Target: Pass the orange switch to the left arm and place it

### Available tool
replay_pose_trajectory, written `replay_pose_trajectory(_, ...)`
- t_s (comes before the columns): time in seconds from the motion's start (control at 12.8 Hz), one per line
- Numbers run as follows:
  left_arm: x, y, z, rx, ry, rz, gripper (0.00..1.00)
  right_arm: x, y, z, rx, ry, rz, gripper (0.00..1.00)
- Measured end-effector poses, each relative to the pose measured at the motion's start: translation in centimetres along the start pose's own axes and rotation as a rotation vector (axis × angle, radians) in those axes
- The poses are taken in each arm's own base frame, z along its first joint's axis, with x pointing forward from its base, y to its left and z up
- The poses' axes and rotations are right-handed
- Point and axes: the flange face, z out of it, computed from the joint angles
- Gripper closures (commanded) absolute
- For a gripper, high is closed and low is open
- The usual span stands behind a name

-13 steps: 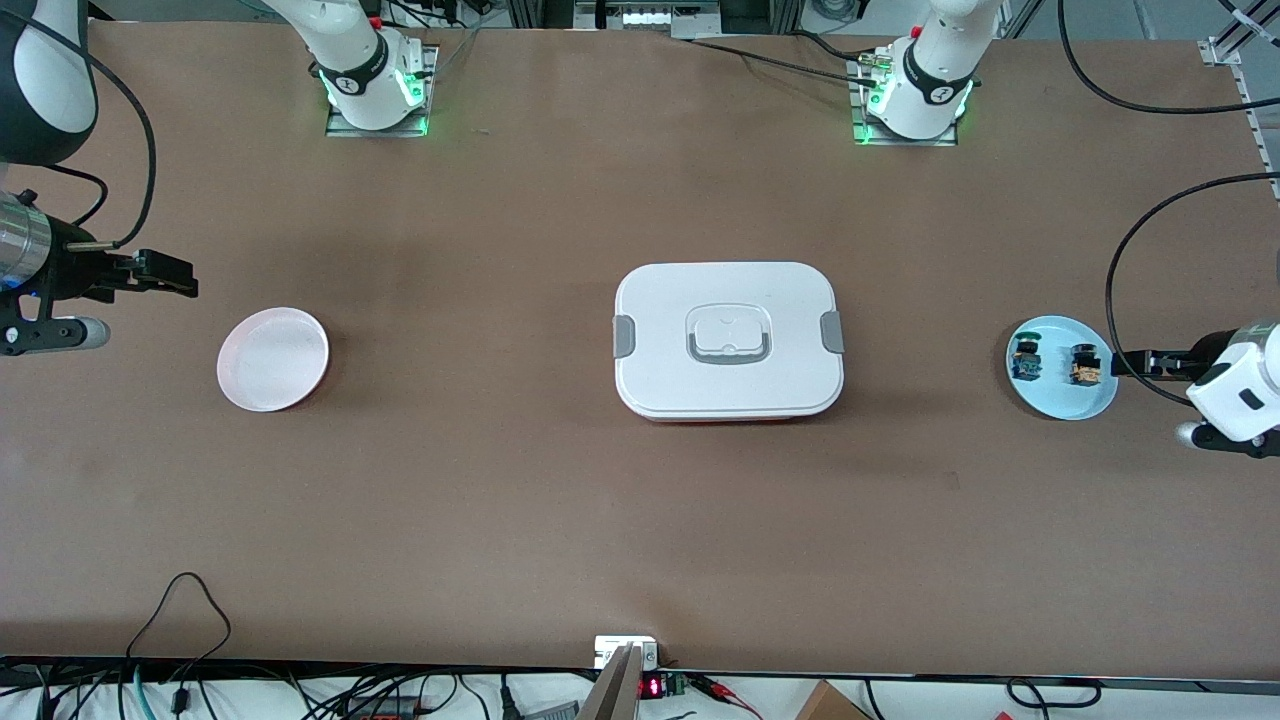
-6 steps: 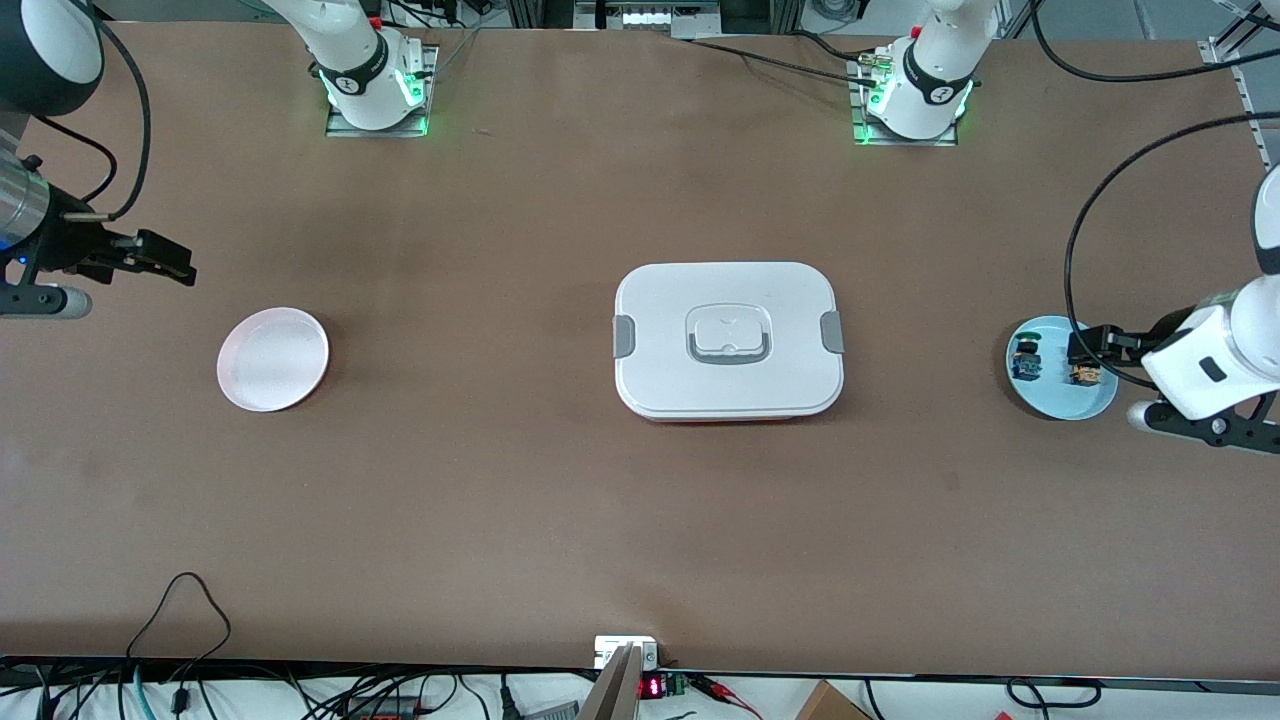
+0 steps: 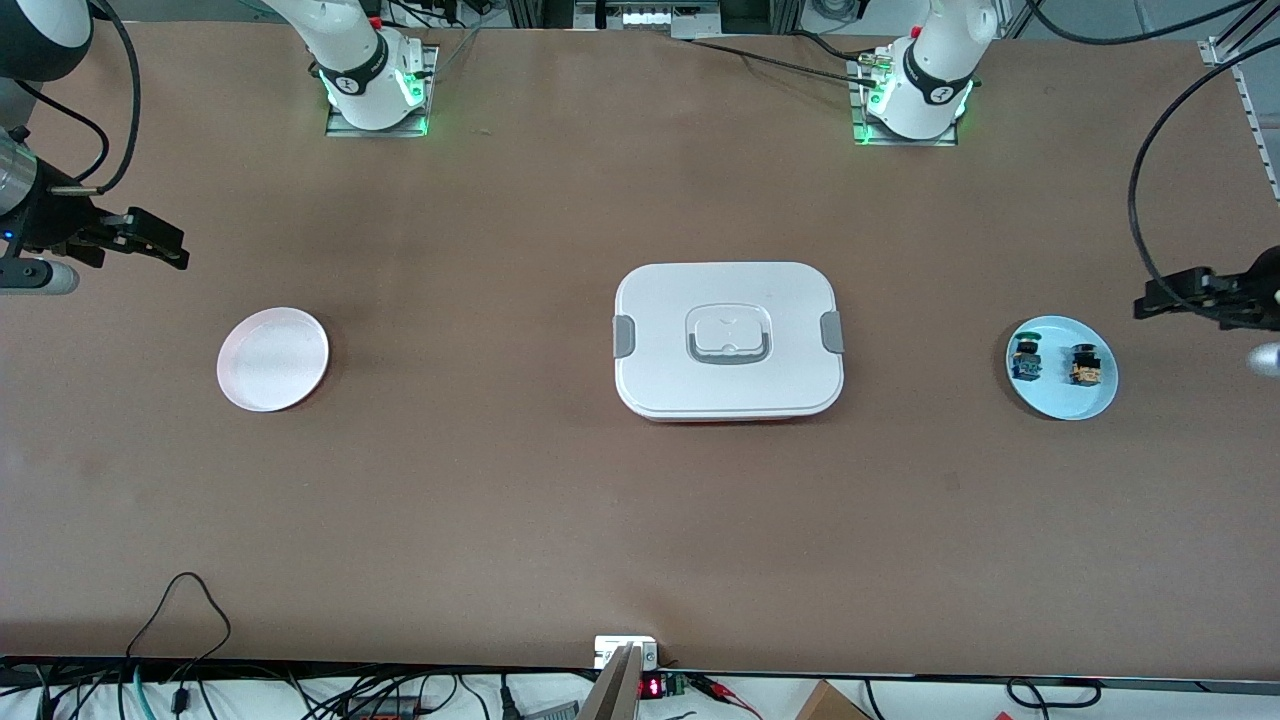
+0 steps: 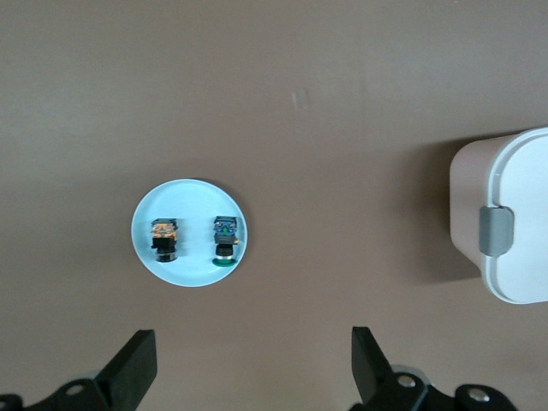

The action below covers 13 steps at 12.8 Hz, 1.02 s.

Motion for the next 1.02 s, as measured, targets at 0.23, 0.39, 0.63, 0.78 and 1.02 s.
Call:
replay_pose_trajectory(0.23,-3.0,0.1,2.1,0.001,0.038,-0.008,0.00,0.1,-0.5,-0.6,-0.001,0.013,-0.008,0.00)
replay_pose_trajectory(0.39,-4.0,0.8,2.9,0.003,0.051,0.001,0.00,0.2,-0.4,-1.5,-0.001,0.032,-0.007,0.00)
replay_pose_trajectory(0.63,-4.3,1.8,3.1,0.005,0.048,0.017,0.00,0.2,-0.2,-2.6,-0.001,0.049,-0.004,0.00)
replay_pose_trajectory(0.78,-4.3,1.8,3.2,0.004,0.046,0.018,0.00,0.1,-0.1,-2.6,-0.001,0.044,-0.001,0.00)
replay_pose_trajectory(1.02,-4.3,2.0,3.2,0.004,0.042,0.021,0.00,0.1,-0.2,-2.6,-0.001,0.039,-0.009,0.00)
